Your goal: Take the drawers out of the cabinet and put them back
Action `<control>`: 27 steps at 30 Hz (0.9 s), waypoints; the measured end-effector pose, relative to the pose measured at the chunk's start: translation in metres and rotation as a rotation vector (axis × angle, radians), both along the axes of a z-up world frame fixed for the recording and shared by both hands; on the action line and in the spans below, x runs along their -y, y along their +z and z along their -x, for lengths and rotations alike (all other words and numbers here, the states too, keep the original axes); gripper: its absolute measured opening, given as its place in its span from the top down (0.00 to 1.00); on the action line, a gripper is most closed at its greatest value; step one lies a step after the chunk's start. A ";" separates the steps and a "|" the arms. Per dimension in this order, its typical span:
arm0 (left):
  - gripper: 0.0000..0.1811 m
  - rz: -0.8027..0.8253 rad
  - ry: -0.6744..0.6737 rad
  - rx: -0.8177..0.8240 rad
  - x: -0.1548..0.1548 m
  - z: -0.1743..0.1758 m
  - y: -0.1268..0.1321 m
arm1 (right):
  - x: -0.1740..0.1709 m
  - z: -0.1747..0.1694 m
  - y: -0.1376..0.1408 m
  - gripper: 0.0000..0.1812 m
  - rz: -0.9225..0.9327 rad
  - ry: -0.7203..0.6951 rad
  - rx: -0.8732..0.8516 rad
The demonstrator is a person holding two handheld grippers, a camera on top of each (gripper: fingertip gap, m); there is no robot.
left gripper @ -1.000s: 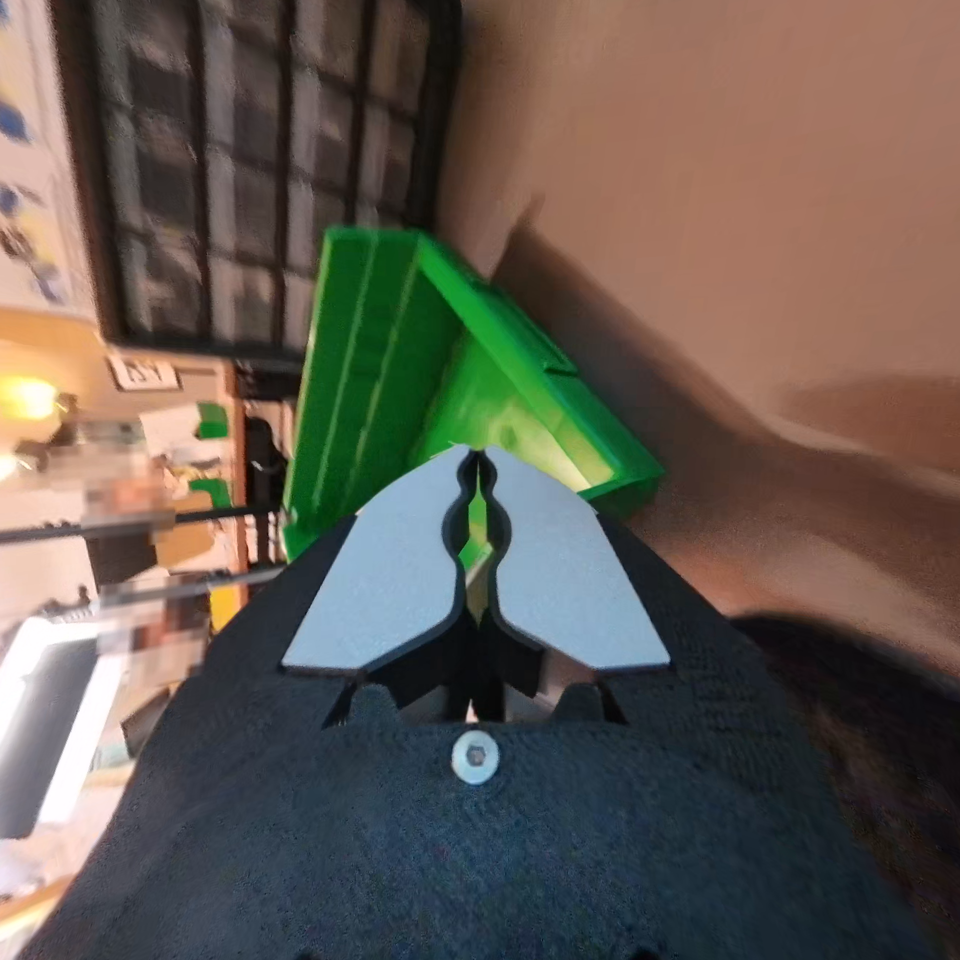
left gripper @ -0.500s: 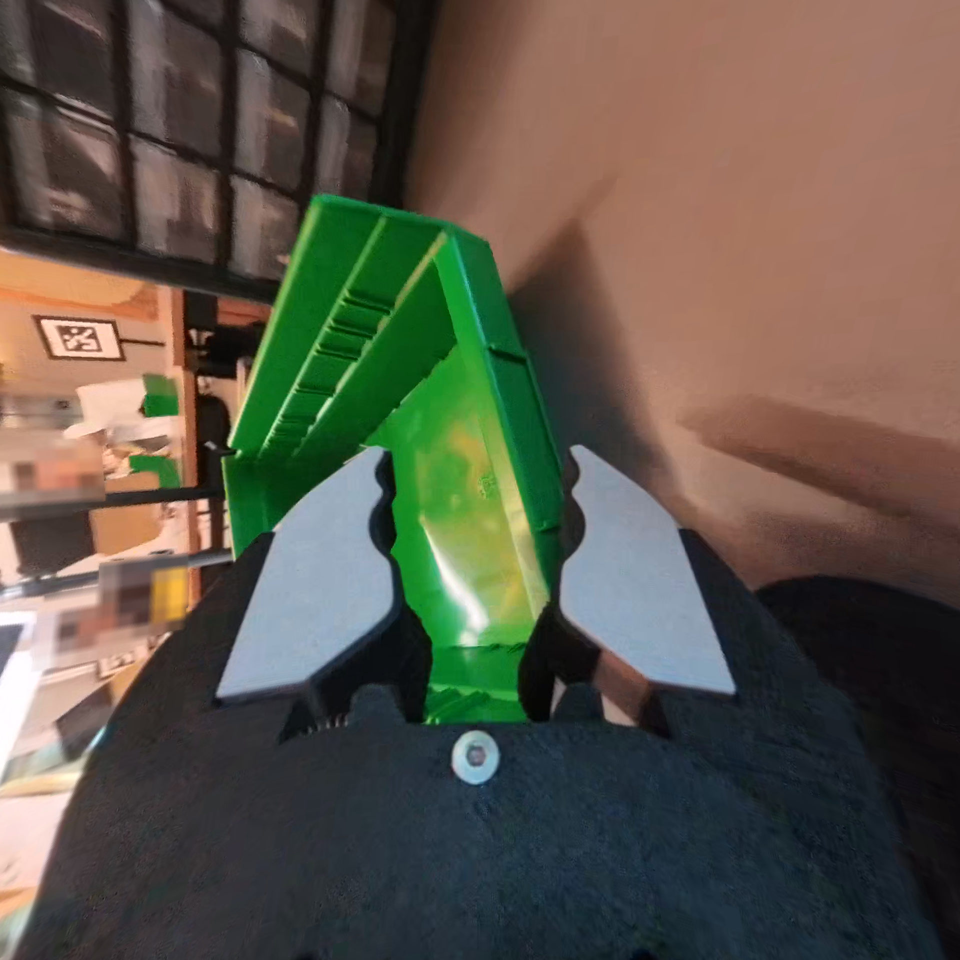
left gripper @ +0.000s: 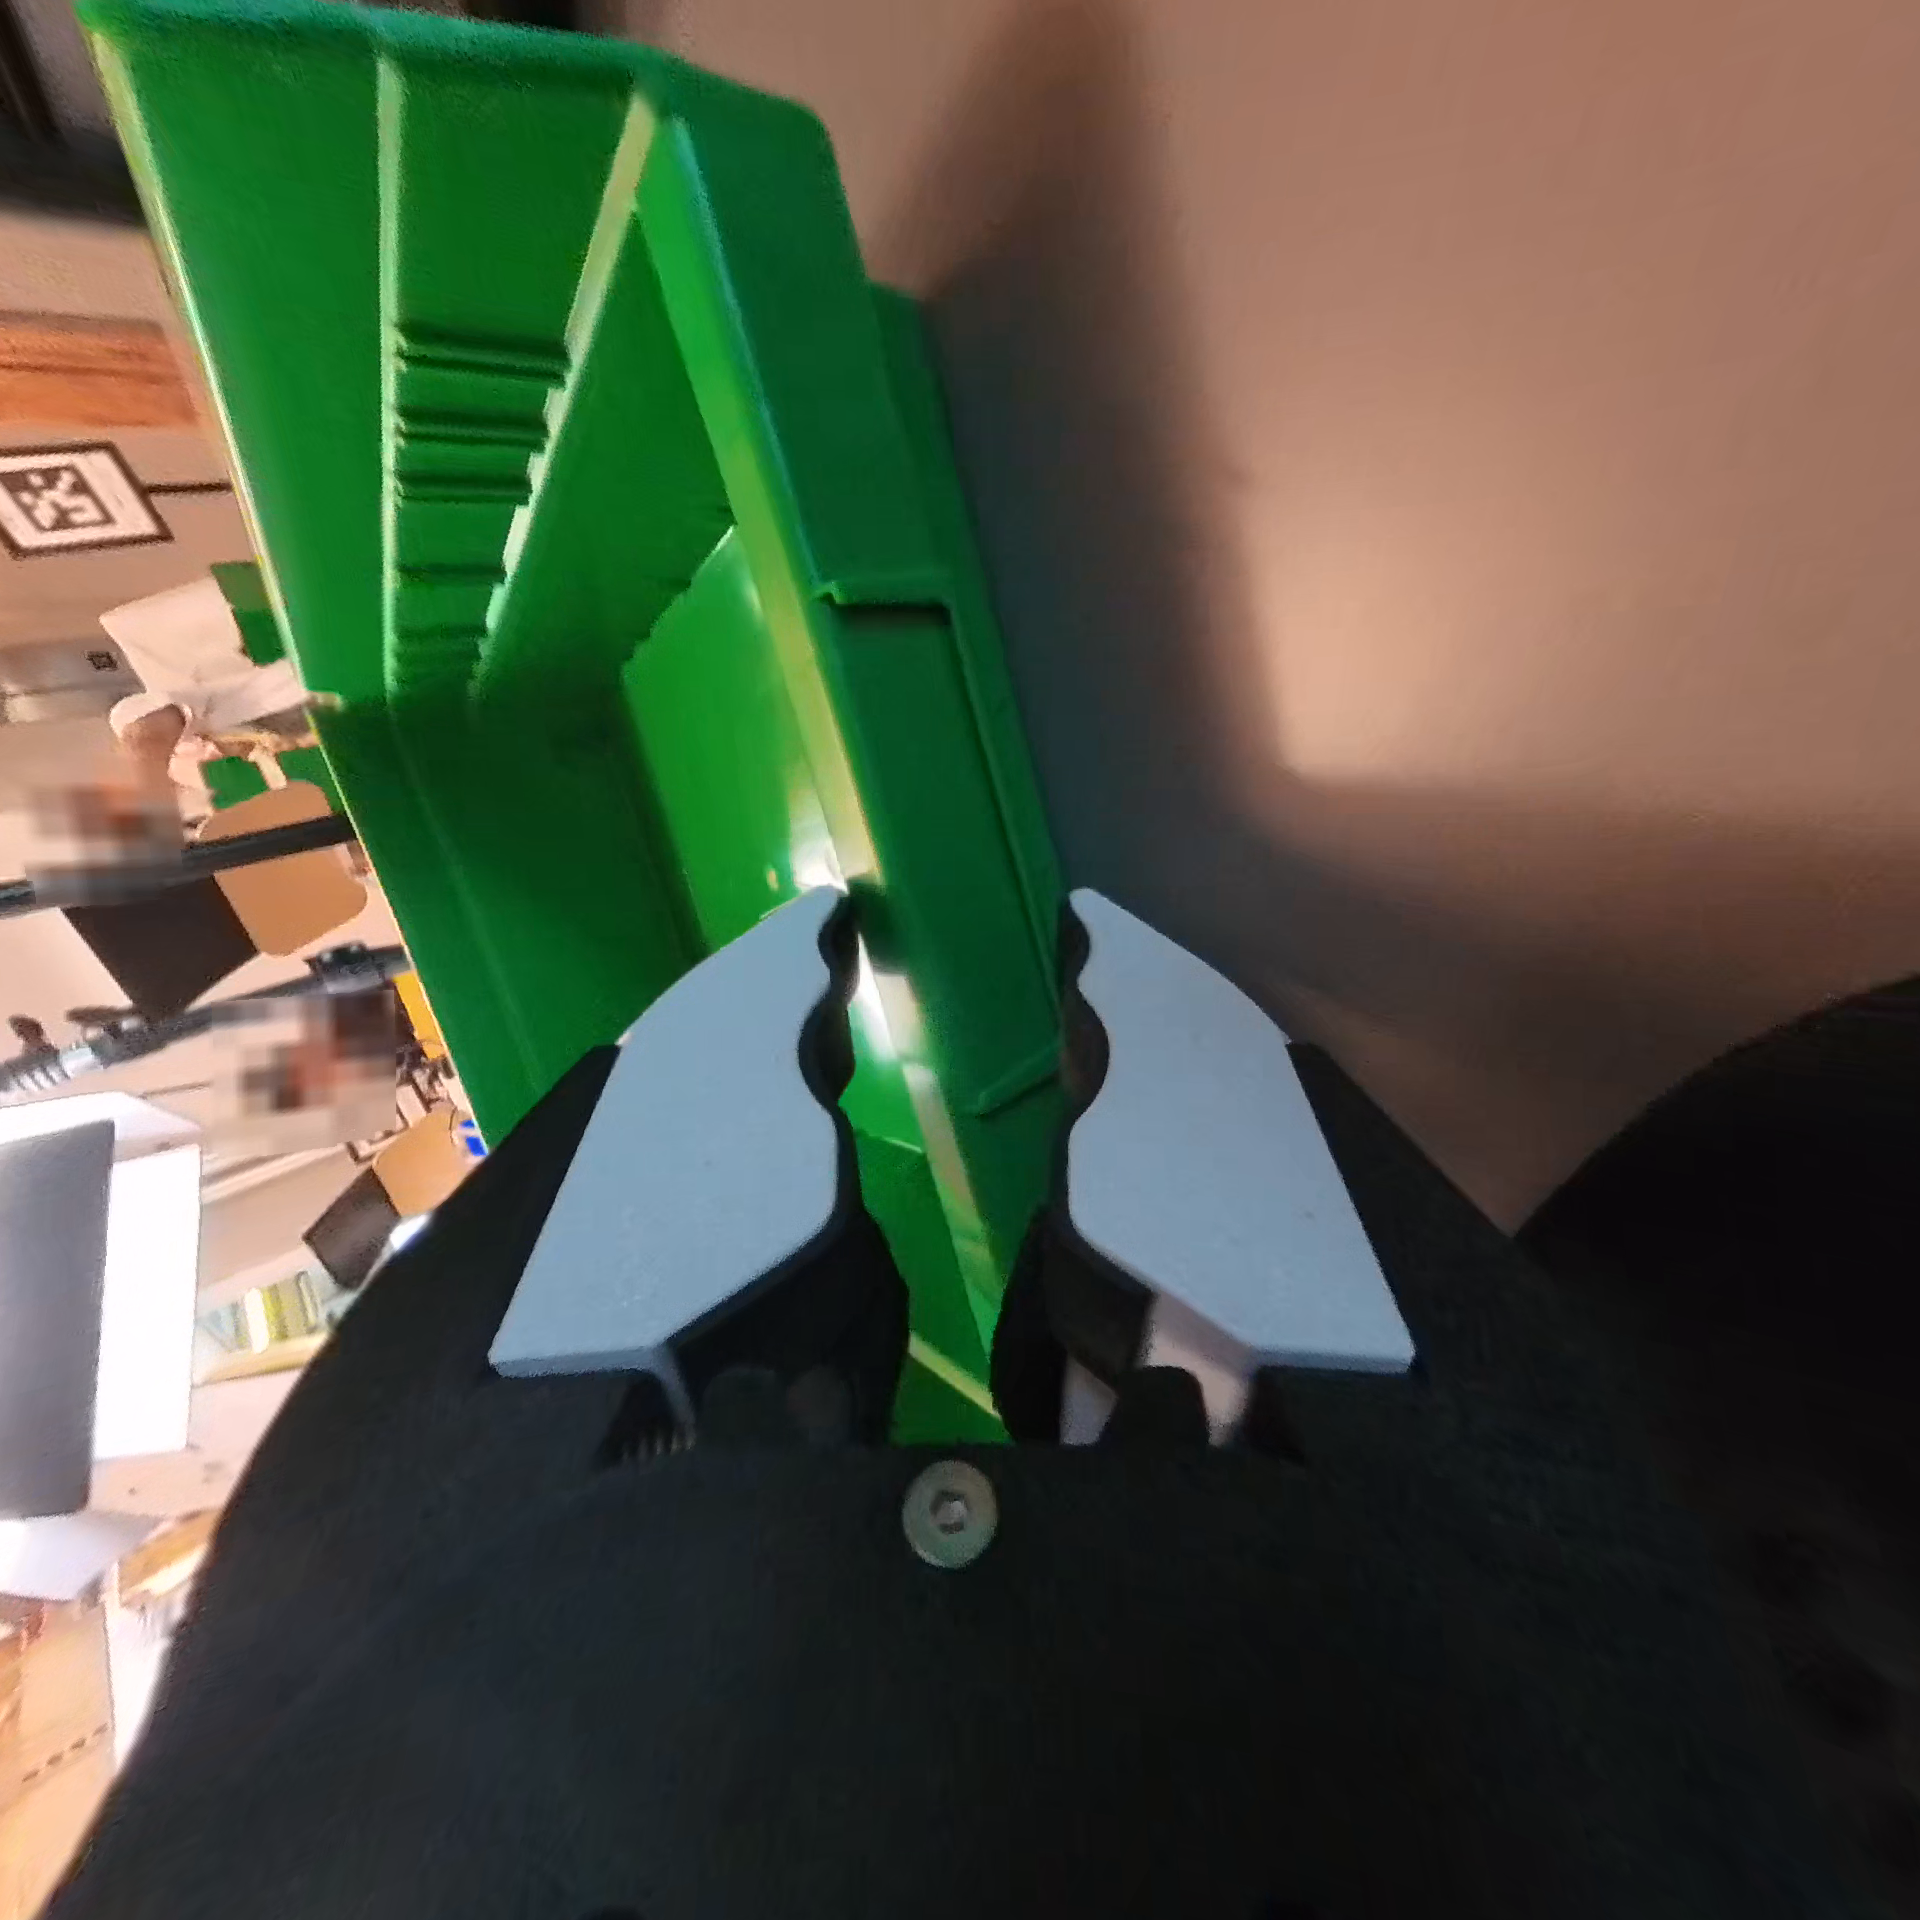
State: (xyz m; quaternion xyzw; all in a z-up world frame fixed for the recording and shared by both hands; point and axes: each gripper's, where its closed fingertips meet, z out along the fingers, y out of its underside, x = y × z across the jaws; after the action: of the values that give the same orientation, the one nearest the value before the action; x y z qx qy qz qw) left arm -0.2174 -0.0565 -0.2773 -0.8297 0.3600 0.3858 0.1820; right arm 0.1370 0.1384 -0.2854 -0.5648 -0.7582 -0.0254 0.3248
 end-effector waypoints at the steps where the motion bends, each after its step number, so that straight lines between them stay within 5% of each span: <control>1: 0.80 0.001 0.010 -0.008 0.006 0.008 0.000 | -0.001 -0.003 0.000 0.83 -0.001 -0.004 0.006; 12: 0.82 0.103 0.153 -0.130 0.092 0.111 0.004 | -0.029 -0.061 -0.001 0.82 -0.009 -0.026 0.070; 27: 0.81 0.167 0.286 -0.131 0.158 0.144 0.004 | -0.065 -0.157 -0.002 0.81 -0.041 0.005 0.122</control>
State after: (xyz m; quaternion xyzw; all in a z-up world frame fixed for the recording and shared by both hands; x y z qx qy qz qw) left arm -0.3610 -0.2146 -0.2732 -0.8578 0.2803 0.4296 0.0322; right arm 0.2935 0.2032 -0.2876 -0.5533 -0.7774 -0.0744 0.2897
